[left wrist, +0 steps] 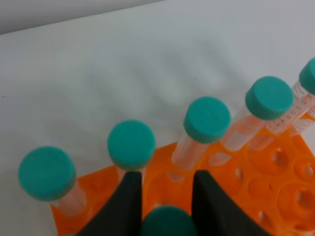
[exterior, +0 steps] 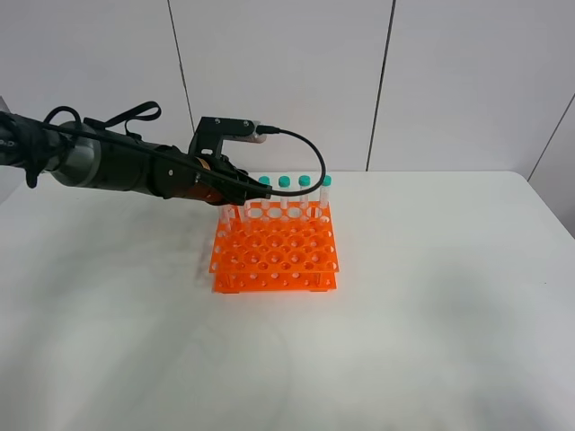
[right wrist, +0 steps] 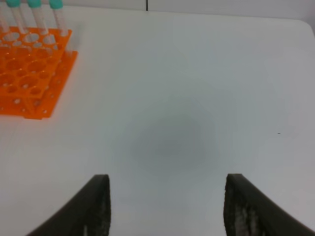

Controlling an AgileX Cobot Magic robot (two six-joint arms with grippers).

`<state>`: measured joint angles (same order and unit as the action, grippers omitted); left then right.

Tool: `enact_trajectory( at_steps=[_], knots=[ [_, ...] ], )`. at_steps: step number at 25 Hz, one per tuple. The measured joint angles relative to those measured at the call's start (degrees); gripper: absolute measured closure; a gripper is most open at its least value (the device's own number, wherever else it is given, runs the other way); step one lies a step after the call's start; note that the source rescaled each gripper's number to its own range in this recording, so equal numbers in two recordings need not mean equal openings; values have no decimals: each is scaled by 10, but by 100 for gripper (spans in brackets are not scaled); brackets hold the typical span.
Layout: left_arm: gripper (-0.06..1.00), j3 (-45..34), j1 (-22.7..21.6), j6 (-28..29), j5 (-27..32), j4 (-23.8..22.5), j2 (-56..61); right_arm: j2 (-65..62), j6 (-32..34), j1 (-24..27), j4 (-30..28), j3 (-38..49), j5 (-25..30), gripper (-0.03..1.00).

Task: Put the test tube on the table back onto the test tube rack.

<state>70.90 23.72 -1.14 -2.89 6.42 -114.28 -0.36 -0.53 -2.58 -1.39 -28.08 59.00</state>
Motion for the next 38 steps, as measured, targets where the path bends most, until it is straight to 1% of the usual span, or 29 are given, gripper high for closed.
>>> enact_trajectory(
  at_steps=[6,21,22,23,25,26,28,31,38],
  knots=[
    [94,1,0,1,-11,-12,-14,0,0,0,0,0,0,43],
    [94,1,0,3,-14,-14,-16,0,0,0,1,0,0,43],
    [91,1,0,3,-15,-14,-16,0,0,0,1,0,0,43],
    [86,1,0,3,-15,-14,-16,0,0,0,1,0,0,43],
    [68,1,0,3,-15,-14,-16,0,0,0,1,0,0,43],
    [61,1,0,3,-15,-14,-16,0,0,0,2,0,0,43],
    [54,1,0,5,-14,-14,-16,0,0,0,2,0,0,43],
    [50,1,0,5,-7,-14,-12,0,0,0,2,0,0,43],
    [50,1,0,5,10,-14,31,0,0,0,2,0,0,43]
  ],
)
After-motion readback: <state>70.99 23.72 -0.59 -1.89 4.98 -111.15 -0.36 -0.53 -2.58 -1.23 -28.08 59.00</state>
